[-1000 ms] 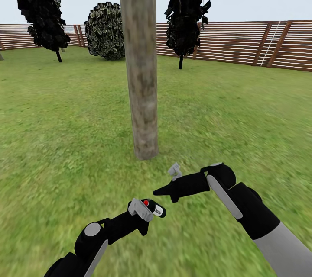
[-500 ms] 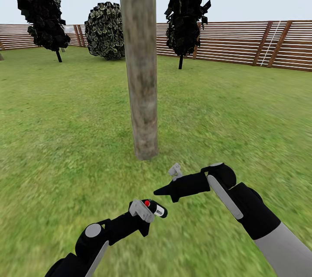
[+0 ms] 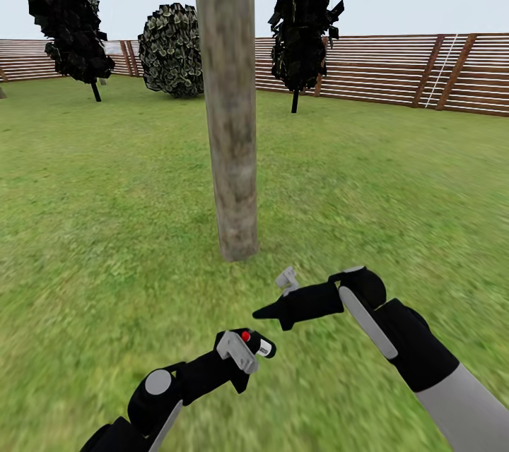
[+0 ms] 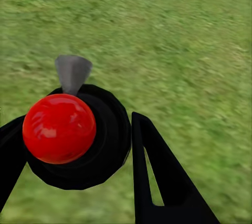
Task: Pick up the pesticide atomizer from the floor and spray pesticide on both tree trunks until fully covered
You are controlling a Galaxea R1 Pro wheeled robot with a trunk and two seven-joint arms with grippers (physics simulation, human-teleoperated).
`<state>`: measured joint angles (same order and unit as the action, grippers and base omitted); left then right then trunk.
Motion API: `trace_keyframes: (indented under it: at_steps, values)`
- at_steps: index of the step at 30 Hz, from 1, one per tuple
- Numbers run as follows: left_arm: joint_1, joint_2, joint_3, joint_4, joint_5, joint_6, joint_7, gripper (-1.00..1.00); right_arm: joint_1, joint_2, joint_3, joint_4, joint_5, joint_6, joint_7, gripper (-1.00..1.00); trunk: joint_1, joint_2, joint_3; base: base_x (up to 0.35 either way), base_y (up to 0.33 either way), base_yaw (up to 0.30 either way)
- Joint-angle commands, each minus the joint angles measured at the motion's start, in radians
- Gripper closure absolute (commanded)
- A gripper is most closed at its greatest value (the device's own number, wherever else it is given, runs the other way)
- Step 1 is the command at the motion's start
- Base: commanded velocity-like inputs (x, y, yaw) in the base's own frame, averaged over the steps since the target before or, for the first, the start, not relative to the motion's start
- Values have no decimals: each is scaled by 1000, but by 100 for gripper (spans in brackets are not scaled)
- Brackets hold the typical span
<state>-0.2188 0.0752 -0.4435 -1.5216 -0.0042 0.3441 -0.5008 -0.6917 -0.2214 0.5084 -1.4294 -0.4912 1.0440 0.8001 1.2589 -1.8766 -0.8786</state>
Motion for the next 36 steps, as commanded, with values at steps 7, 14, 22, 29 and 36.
trace_keyframes:
  at_steps: [7,14,22,29,36]
  values:
    - [-1,0,-1,-2,-7,3,1,100,20,-4,1,0,2,3,1,100,0,0,-1,0,0,0]
    - [-1,0,-1,-2,-8,3,1,100,28,-5,2,1,3,3,1,100,0,0,-1,0,0,0]
    - [-1,0,-1,-1,-8,3,1,100,31,-4,2,2,3,3,1,100,0,0,-1,0,0,0]
    - [-1,0,-1,-2,-8,3,1,100,33,-3,12,3,3,3,1,100,0,0,-1,0,0,0]
    - [-1,0,-1,-1,-8,3,2,100,34,-3,14,7,3,3,-1,100,0,0,-1,0,0,0]
